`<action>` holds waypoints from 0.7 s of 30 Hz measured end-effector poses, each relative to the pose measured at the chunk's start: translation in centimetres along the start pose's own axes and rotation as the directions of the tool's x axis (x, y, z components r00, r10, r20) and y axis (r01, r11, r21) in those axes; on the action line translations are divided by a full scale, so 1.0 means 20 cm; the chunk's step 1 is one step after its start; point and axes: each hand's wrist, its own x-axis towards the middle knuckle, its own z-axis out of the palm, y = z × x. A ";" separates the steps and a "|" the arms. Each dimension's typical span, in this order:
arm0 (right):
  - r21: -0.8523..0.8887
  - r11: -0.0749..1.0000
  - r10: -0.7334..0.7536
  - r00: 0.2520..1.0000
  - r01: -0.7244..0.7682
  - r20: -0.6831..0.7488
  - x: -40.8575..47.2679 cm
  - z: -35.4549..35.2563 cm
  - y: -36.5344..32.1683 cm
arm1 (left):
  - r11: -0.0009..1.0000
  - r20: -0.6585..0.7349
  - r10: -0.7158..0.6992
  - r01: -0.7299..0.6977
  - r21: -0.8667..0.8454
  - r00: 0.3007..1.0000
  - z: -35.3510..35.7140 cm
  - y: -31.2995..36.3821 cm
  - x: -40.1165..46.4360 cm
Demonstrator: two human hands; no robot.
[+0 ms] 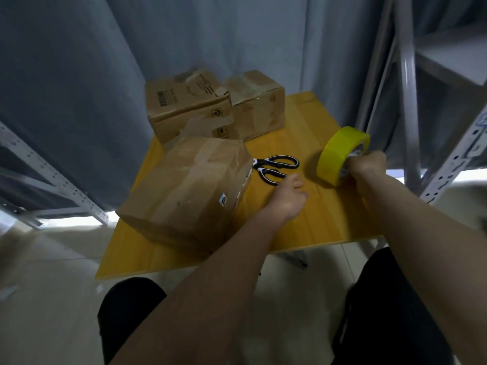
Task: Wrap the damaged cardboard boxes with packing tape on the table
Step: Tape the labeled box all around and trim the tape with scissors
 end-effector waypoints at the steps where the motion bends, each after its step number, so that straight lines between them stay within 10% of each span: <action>1: -0.008 1.000 -0.005 1.000 0.005 0.000 0.00 0.00 0.00 | 1.000 -0.004 -0.001 0.001 0.002 1.000 0.00 0.01 0.02; 21: 0.414 0.899 -0.264 0.933 0.145 0.245 -0.18 -0.05 -0.14 | 0.998 -0.075 0.056 -0.053 0.043 0.996 0.00 0.11 0.06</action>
